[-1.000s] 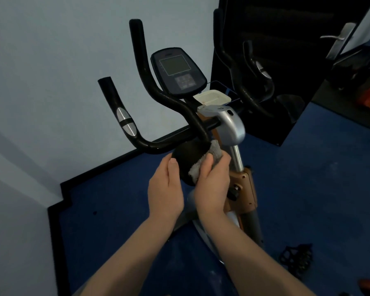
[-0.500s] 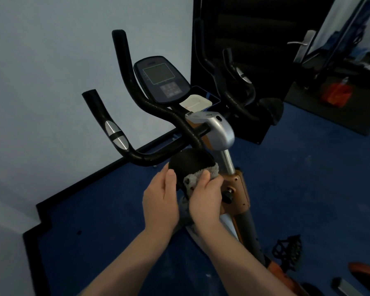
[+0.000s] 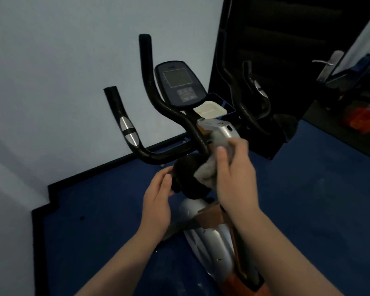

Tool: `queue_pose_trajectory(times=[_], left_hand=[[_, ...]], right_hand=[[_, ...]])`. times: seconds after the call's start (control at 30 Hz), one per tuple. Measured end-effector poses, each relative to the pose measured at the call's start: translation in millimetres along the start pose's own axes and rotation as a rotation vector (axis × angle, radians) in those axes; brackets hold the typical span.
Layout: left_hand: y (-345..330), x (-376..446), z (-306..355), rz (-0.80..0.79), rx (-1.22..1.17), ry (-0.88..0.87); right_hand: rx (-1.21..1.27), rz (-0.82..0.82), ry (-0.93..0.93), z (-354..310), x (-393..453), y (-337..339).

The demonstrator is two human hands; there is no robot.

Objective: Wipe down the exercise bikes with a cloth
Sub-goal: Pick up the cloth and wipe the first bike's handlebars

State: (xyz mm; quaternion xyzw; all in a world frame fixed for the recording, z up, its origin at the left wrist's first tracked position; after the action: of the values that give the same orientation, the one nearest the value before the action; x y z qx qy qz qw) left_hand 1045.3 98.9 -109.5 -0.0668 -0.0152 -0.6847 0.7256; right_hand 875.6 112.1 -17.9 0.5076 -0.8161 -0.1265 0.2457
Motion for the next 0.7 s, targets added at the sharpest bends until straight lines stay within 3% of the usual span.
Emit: queue_pose_trajectory(times=[0.07, 0.13, 0.27, 0.5, 0.7], left_hand=[[-0.8, -4.2, -5.5, 0.04, -0.171, 0.126], [-2.1, -9.7, -10.4, 0.072, -0.33, 0.224], [-4.4, -17.2, -12.4, 0.127, -0.465, 0.262], [-13.0, -22.0, -3.9, 0.171, -0.429, 0.2], [-22.9, -24.5, 2.5, 0.215, -0.315, 0.164]], right_hand=[[-0.055, -0.099, 0.172, -16.6, 7.7, -29.9], [-0.12, -0.185, 0.212, -16.1, 2.3, -59.7], [-0.109, -0.123, 0.283, -5.2, -24.7, -77.8], [0.103, -0.214, 0.45, 13.4, -38.5, -59.6], [0.023, -0.304, 0.678, 36.4, -43.5, -44.7]])
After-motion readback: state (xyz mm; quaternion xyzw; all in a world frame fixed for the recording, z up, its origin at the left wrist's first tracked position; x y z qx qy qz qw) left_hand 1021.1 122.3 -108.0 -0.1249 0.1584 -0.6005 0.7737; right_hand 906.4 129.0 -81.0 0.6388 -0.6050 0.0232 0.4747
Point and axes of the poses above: each hand's wrist, its own x-axis towards the middle knuckle, its own y-axis out of the back of the hand, z = x × y, the point moved 6 cm from there along x, towards the middle knuckle, and after that the axes turned 4 degrees about -y, right-handed, at the moved point
